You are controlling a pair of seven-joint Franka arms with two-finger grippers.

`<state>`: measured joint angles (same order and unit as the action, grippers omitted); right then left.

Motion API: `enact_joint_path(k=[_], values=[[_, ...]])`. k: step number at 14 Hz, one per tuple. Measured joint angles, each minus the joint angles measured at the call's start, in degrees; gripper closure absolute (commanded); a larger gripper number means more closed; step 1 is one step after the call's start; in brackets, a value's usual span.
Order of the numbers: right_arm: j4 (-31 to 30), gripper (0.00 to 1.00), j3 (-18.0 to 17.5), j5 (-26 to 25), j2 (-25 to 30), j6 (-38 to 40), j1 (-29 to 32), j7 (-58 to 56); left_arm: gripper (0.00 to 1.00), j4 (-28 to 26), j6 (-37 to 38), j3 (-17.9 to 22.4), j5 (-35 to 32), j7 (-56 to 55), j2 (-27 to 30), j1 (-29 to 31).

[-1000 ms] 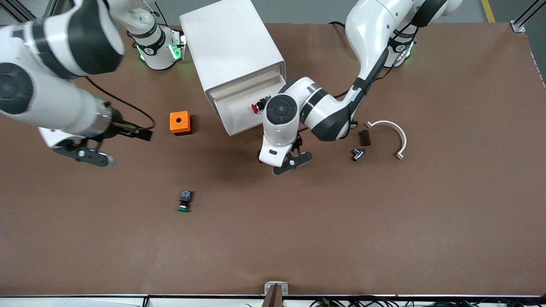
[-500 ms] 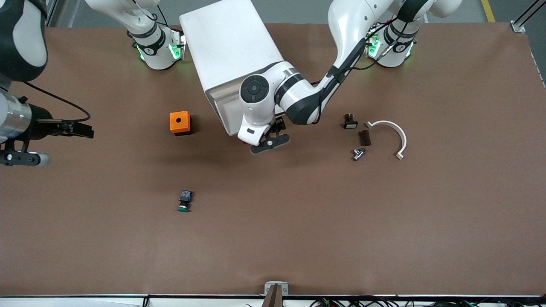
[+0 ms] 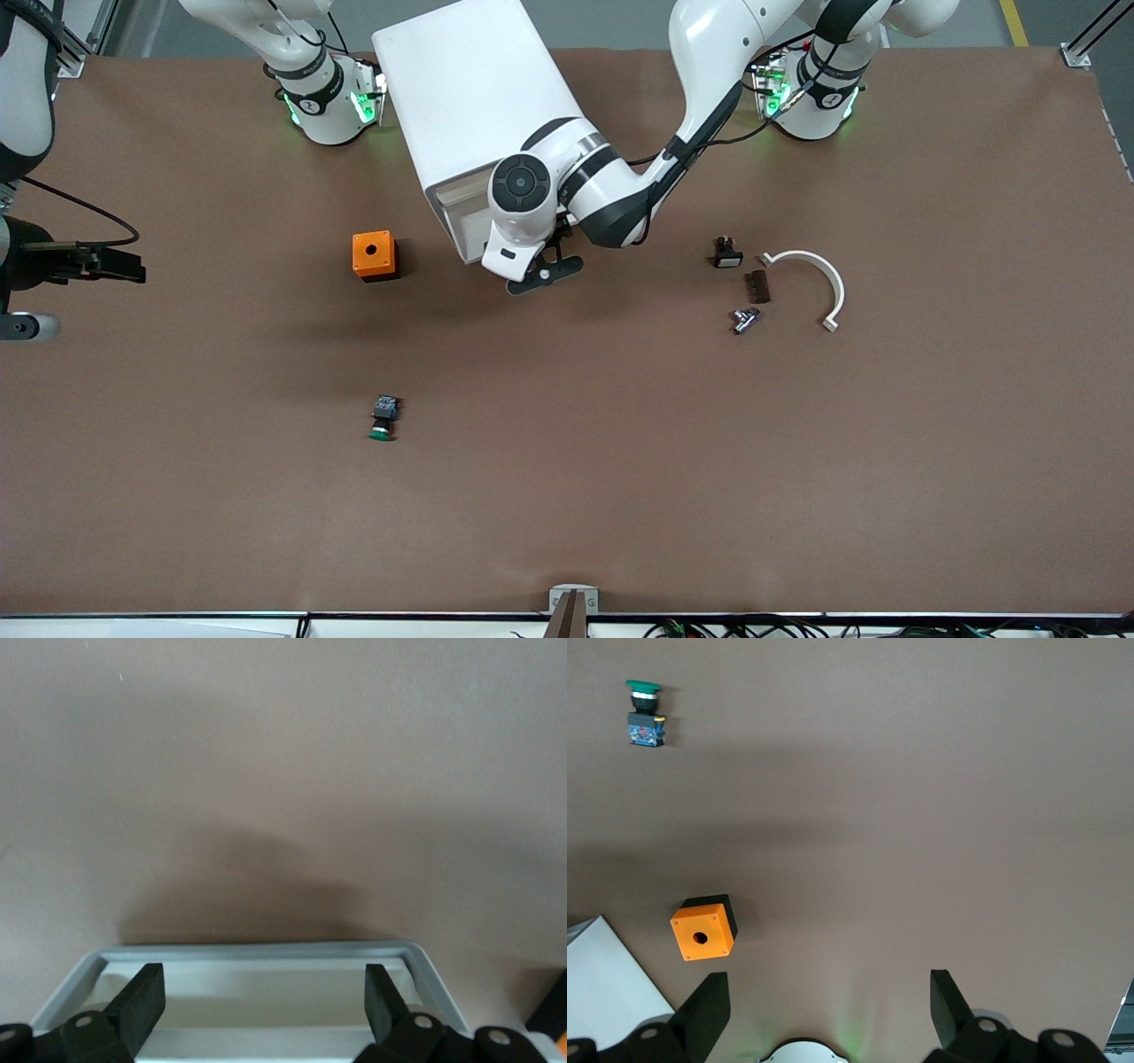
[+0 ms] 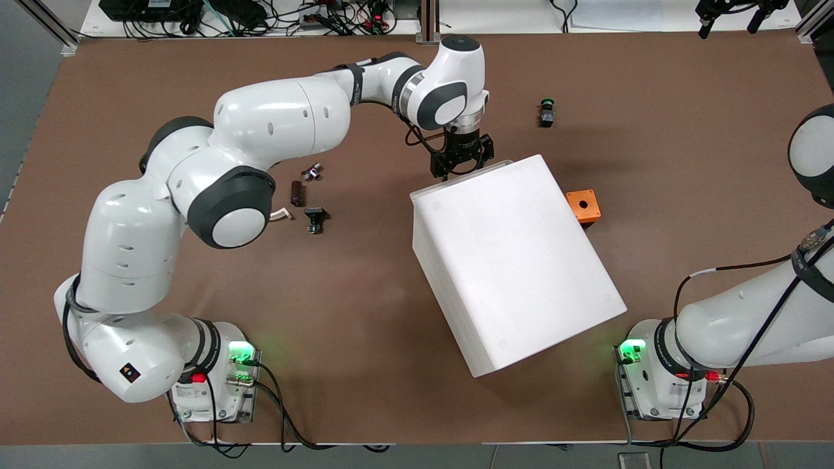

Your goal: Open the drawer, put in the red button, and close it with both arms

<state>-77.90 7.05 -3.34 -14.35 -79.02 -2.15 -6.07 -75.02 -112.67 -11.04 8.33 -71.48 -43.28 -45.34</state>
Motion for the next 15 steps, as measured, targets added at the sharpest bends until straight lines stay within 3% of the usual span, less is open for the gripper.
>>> enact_joint_path(k=[6,9,15], values=[[3.7,0.0,-0.1,-0.2,0.1,-0.1,0.8,-0.1,0.01,-1.0,0.1,-0.6,9.5,-0.1,0.0,0.0],[3.8,0.0,-0.1,0.9,0.6,4.4,2.1,-0.3,0.01,-2.5,0.1,-0.6,13.9,-0.1,0.0,0.0],[2.4,0.0,-1.3,2.3,7.2,6.4,2.2,-0.4,0.01,-3.3,0.1,-0.6,16.9,-0.1,0.0,0.1]])
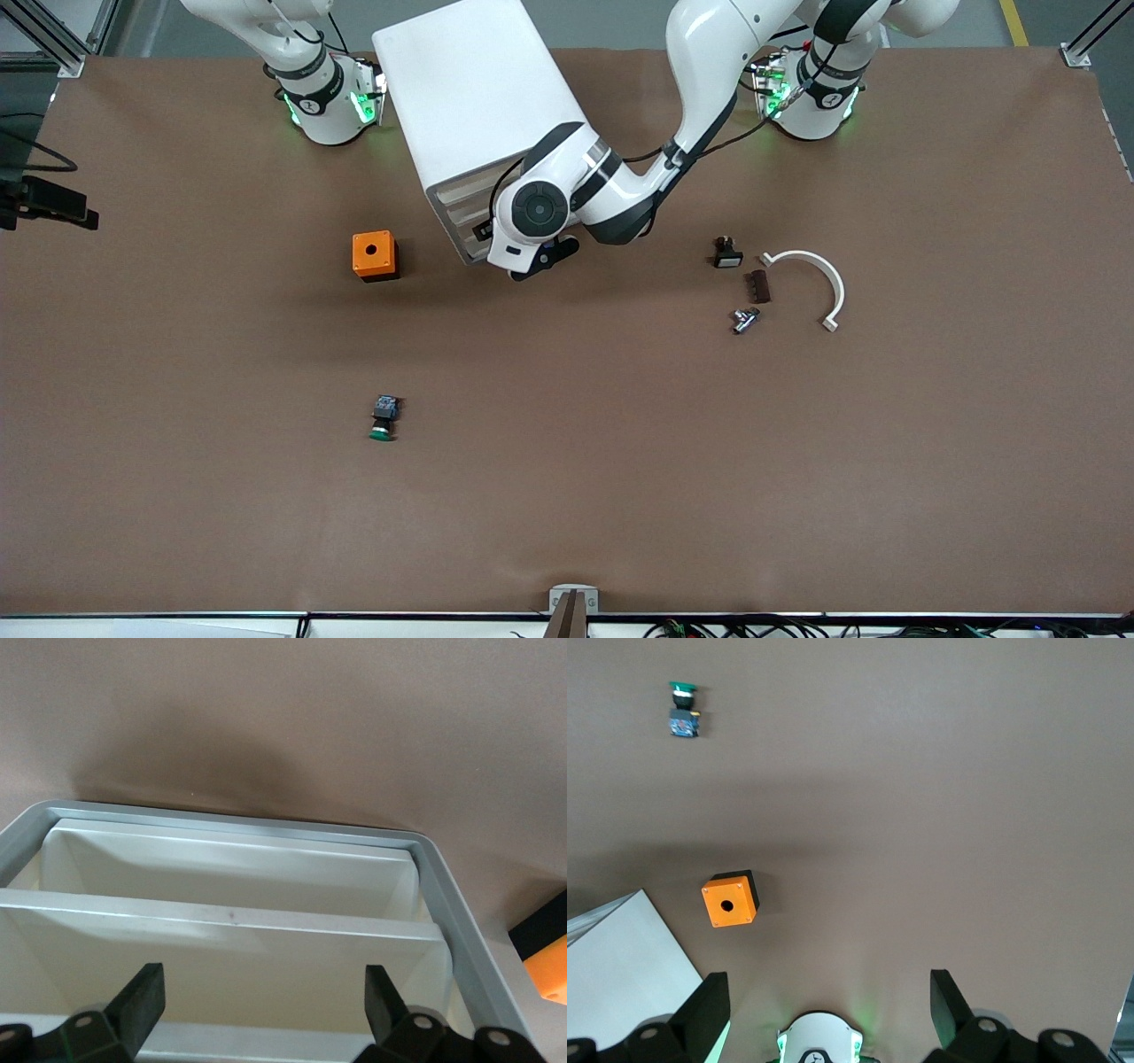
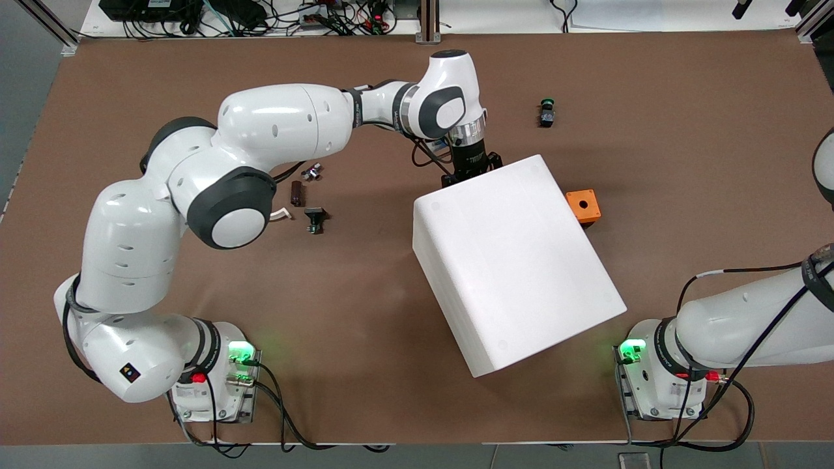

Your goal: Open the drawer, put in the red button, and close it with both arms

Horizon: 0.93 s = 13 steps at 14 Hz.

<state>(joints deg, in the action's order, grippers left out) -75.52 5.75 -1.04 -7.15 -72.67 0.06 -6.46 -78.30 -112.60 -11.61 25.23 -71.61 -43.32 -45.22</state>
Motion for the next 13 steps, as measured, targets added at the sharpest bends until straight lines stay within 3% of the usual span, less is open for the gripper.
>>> enact_joint_path(k=[3,6,9,13], values=[[-2.9,0.0,-0.4,1.4,2.9,-3.7,-0.1,0.0,0.01,0.2,0.6,0.2,-0.7,0.0,0.3,0.5],[-9.5,0.0,-0.4,1.8,7.0,-9.8,-0.1,0.6,0.01,1.0,2.0,0.9,-9.9,0.0,3.9,2.4],[-14.1,0.0,-0.3,1.9,10.0,-11.3,0.0,1.9,0.01,1.6,4.6,1.4,-15.7,0.5,10.1,9.4],[-17.1,0.0,-0.1,1.9,11.7,-13.3,0.0,2.0,0.01,1.7,15.0,1.5,-20.2,10.0,18.0,19.0]])
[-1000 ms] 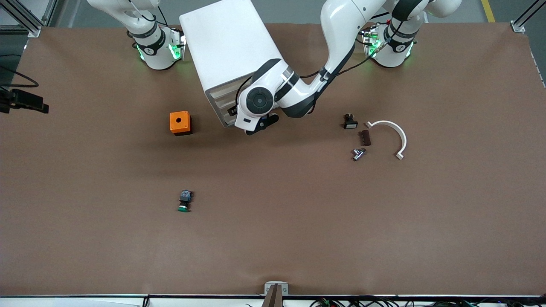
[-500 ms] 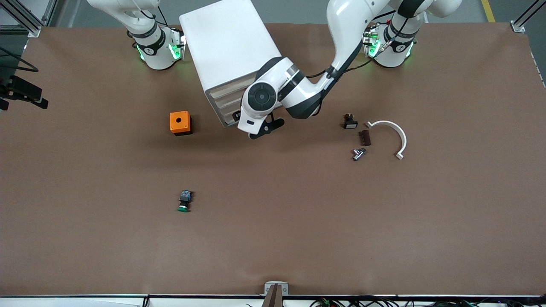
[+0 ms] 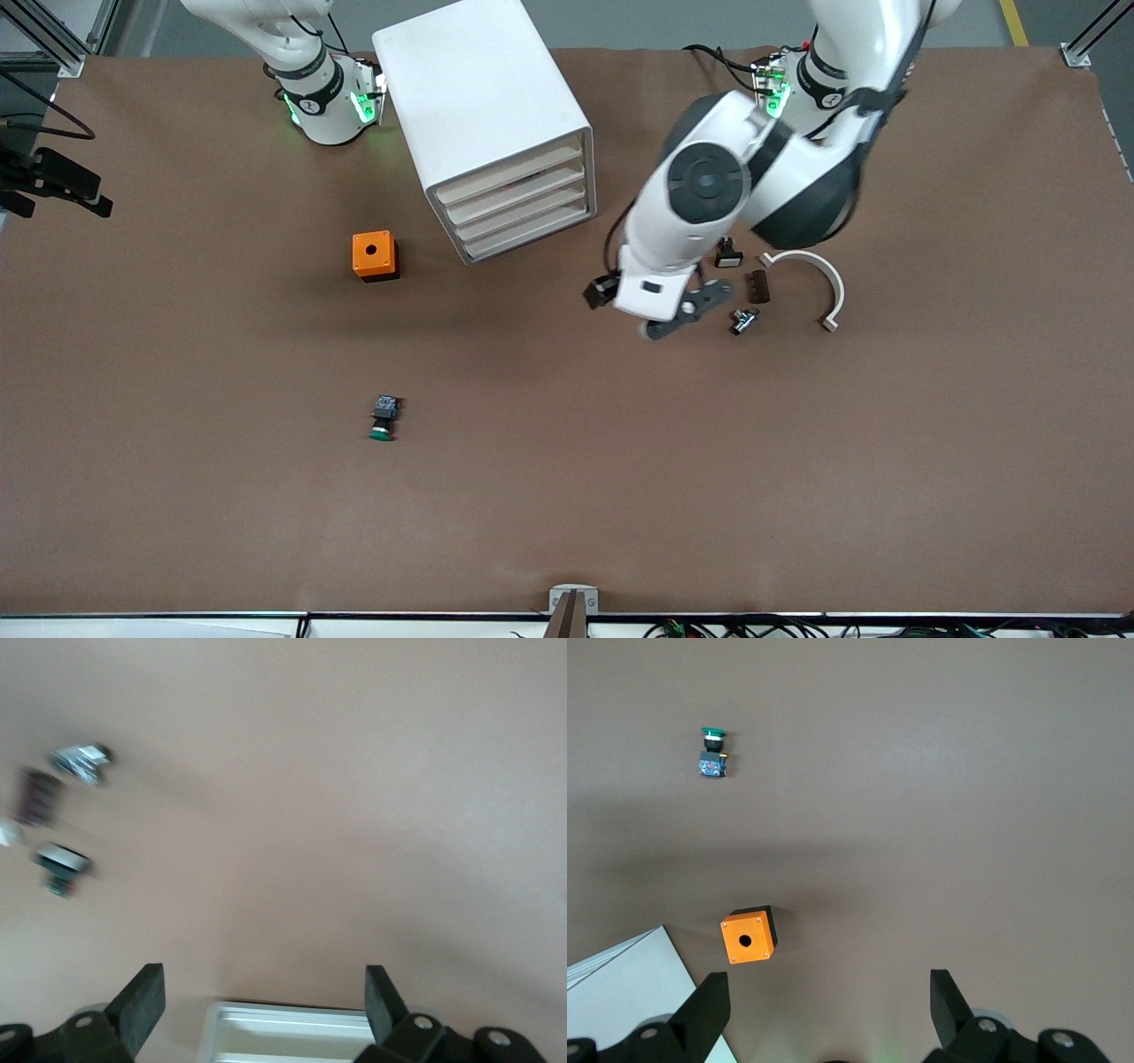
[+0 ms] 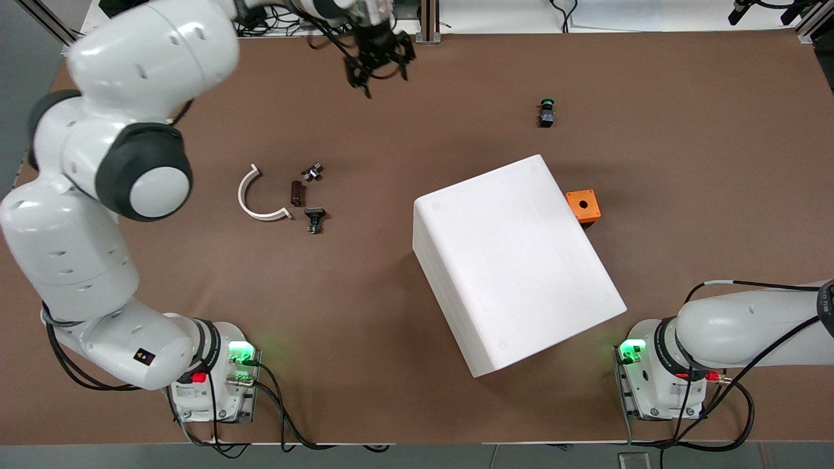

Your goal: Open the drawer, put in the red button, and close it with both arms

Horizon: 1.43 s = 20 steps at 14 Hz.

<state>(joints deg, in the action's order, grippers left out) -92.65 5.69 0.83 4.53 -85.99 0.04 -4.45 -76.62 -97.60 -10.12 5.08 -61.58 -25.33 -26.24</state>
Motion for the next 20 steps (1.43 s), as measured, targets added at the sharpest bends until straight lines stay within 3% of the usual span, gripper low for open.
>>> enact_joint_path(k=[5,9,12,15,18,20], values=[[-0.2,0.0,0.1,-0.3,0.0,-1.1,0.0,-0.4,0.01,-0.1,13.6,0.1,-0.5,22.9,9.0,12.6],[-0.2,0.0,0.3,-0.9,0.0,-1.4,0.1,-0.4,0.01,-1.1,19.3,-1.0,-0.6,36.0,13.5,22.3],[-0.2,0.0,0.5,-0.9,0.0,-1.4,0.2,0.9,0.01,-6.1,20.0,0.4,-2.2,41.2,17.6,22.6],[-0.3,0.0,0.6,-0.9,0.0,-1.3,0.3,1.3,0.01,-10.4,19.8,5.8,-2.5,50.3,21.4,22.6],[-0.4,0.0,0.6,-0.9,0.0,-1.2,0.3,1.3,0.01,-11.7,16.1,10.5,-2.6,55.1,23.6,23.1],[-0.4,0.0,0.5,-0.9,0.0,-1.1,0.3,1.3,0.01,-11.3,11.9,11.6,-2.7,55.8,24.3,23.8]])
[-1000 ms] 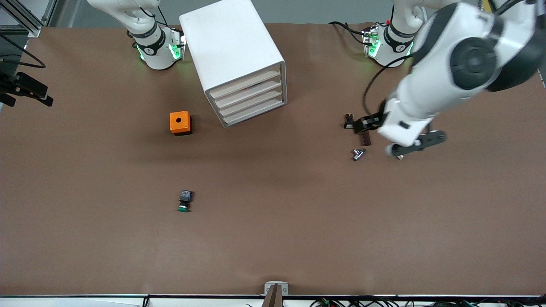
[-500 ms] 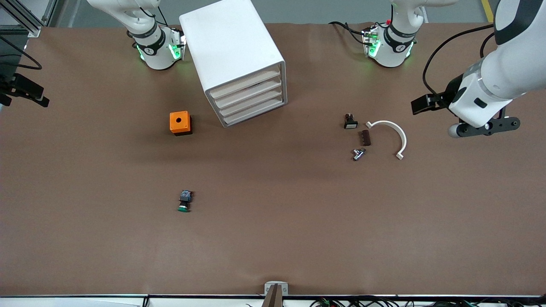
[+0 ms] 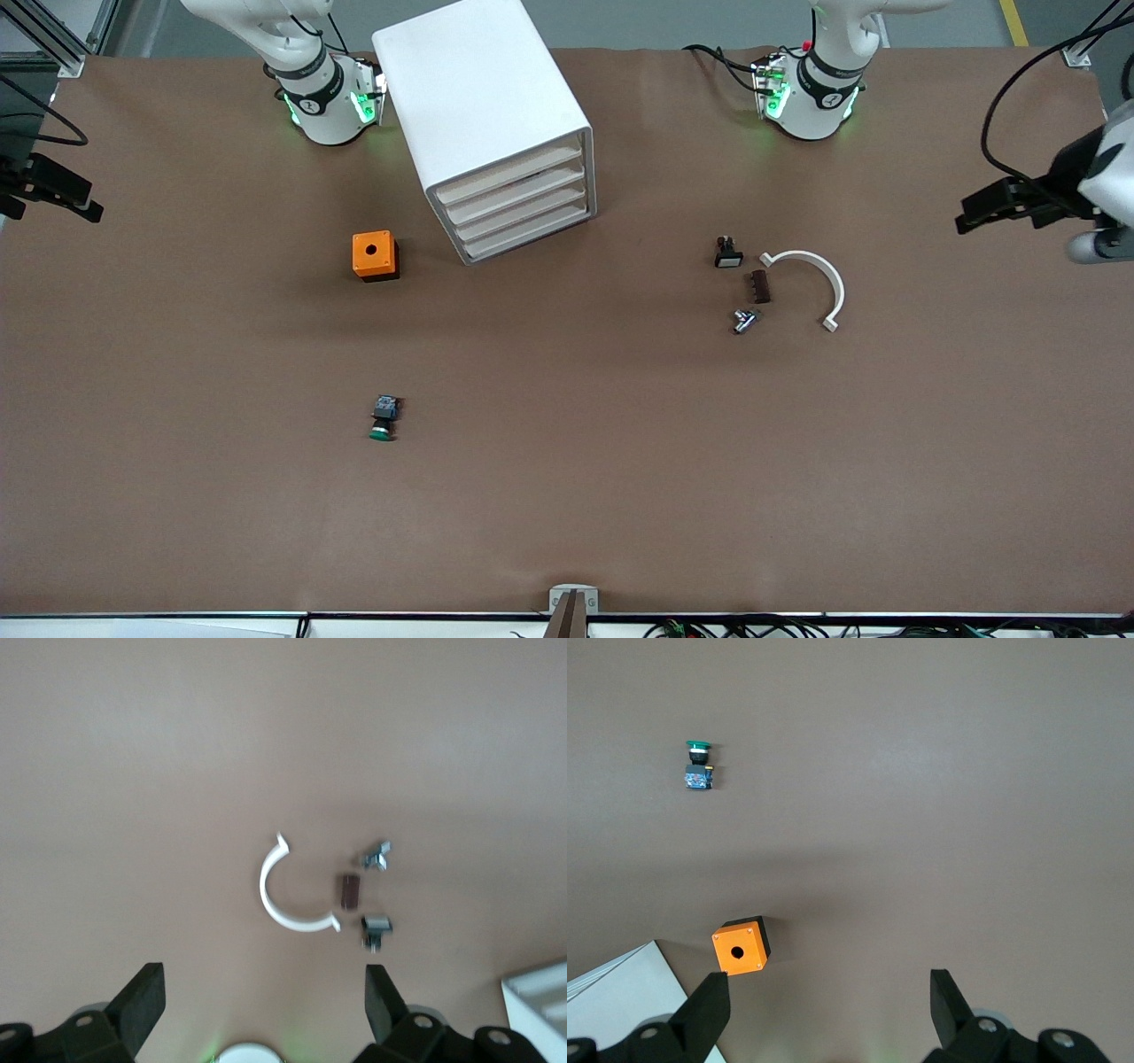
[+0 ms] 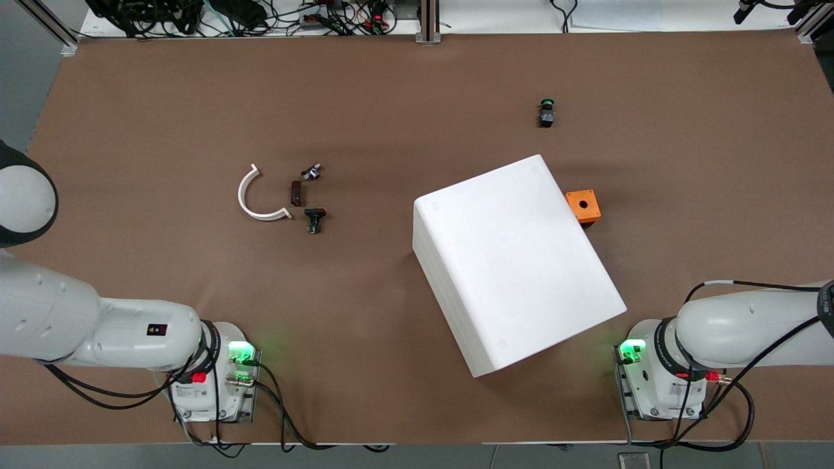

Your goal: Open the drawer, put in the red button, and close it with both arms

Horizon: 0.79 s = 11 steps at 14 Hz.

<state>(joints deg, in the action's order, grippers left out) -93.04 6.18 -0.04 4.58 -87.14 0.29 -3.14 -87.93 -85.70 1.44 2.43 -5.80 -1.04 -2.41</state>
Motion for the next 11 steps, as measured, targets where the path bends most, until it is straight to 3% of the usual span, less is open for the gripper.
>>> enact_joint_path(k=[11], values=[[-0.1,0.0,-0.6,0.0,0.1,-0.3,0.0,0.0,0.01,3.7,-2.6,0.0,-0.8,0.0,0.4,1.8]])
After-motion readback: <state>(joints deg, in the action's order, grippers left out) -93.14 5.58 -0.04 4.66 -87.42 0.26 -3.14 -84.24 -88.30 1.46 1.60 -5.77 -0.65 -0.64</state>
